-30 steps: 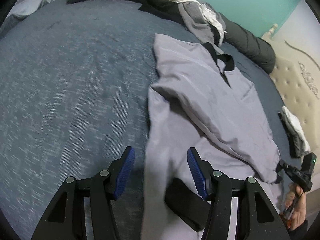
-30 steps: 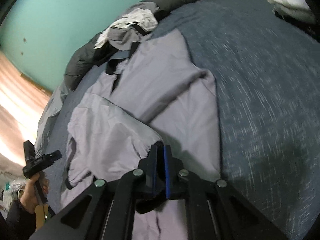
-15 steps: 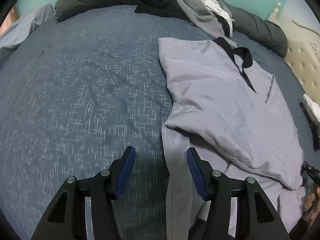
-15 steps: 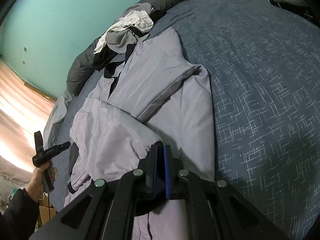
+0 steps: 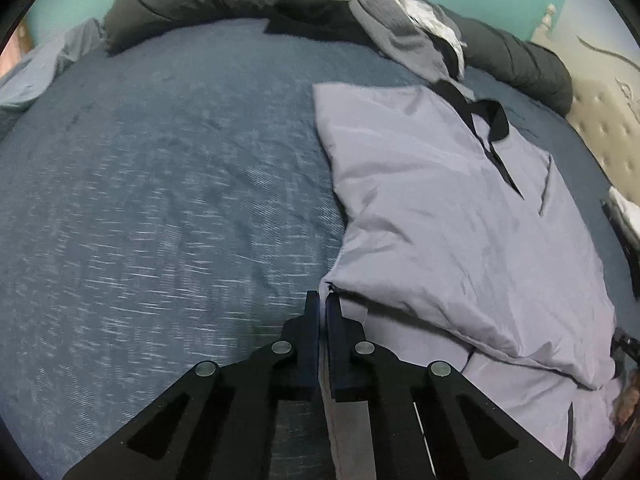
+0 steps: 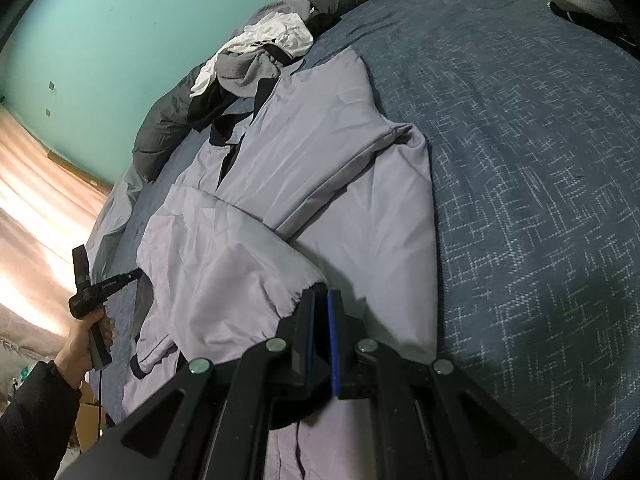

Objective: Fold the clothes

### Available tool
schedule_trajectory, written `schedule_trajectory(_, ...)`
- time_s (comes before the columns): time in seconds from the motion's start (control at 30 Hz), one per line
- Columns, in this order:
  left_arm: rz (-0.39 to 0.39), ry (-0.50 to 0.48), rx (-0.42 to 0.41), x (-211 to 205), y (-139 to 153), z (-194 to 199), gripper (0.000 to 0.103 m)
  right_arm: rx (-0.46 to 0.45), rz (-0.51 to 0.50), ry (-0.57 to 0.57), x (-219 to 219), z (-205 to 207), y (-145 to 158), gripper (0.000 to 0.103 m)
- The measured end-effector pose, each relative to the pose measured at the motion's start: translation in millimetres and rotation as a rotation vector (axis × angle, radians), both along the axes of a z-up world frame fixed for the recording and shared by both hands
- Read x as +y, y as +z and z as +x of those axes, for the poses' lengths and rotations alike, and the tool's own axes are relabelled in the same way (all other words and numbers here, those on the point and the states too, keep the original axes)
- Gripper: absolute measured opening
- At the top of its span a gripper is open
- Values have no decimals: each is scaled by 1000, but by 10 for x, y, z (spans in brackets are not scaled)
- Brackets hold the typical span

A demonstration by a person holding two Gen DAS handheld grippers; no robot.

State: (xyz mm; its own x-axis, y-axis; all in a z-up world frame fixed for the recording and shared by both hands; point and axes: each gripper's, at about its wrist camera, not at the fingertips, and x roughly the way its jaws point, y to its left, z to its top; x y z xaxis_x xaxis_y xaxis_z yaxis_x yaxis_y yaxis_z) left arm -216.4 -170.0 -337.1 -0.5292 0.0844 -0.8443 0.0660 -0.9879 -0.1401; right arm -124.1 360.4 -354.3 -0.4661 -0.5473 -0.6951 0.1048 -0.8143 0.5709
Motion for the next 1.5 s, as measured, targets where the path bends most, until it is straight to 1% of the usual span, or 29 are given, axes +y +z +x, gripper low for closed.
schedule_trajectory(0.03,1,9,11,-31,26,26,3,-1,4,4,-4,2,9,6)
schedule_trajectory(0.1,12,14,8,-74,16,40,3,-6,18,10,-12,5,25,6)
schedule_trajectory(0.27,113,61,-6,-217,-70,24,3,-36,56,22,-38,-1,-26,6)
schedule_trajectory(0.4,152,70,-21,-237,-101,44,3,-50,58,12,-10,-3,-57,6)
schedule_trajectory(0.47,129,59,-28,-198,-91,38,5,-37,65,11,-11,9,-17,6)
schedule_trajectory(0.53,126,60,-20,-195,-47,70,7,-20,67,-3,5,34,36,9)
schedule_trajectory(0.57,118,73,-17,-208,-5,99,11,-13,66,-10,16,41,66,9)
schedule_trajectory(0.6,110,85,-13,-220,36,127,19,-7,64,-11,21,47,96,9)
schedule_trajectory(0.67,86,102,9,-233,149,194,22,24,81,-27,27,76,193,9)
schedule_trajectory(0.73,64,94,38,-202,294,253,23,55,107,-35,8,96,285,10)
schedule_trajectory(0.77,54,77,43,-161,337,255,25,72,117,-40,-5,105,333,10)
schedule_trajectory(0.83,35,37,50,-58,408,235,25,103,86,-35,-40,118,390,11)
schedule_trajectory(0.87,24,15,53,5,436,212,25,108,65,-17,-100,115,398,11)
schedule_trajectory(0.93,37,-28,51,135,445,102,25,106,73,34,-261,107,370,11)
schedule_trajectory(1.0,54,-56,38,261,380,-3,25,85,127,105,-478,98,260,11)
schedule_trajectory(1.07,61,-60,21,332,301,-39,25,31,169,137,-588,97,99,11)
schedule_trajectory(1.13,76,-47,-14,334,166,-110,25,-11,211,148,-625,106,-27,11)
schedule_trajectory(1.2,98,-21,-52,274,27,-93,25,-19,232,159,-637,111,-53,11)
schedule_trajectory(1.3,130,17,-108,184,-183,-67,25,-30,247,174,-630,88,-48,11)
schedule_trajectory(1.37,134,7,-114,172,-225,-42,25,-46,228,172,-596,73,-62,11)
schedule_trajectory(1.43,146,16,-101,144,-166,-30,25,-45,195,158,-546,66,-28,11)
schedule_trajectory(1.5,145,30,-69,115,-59,-25,25,-3,179,130,-485,88,77,11)
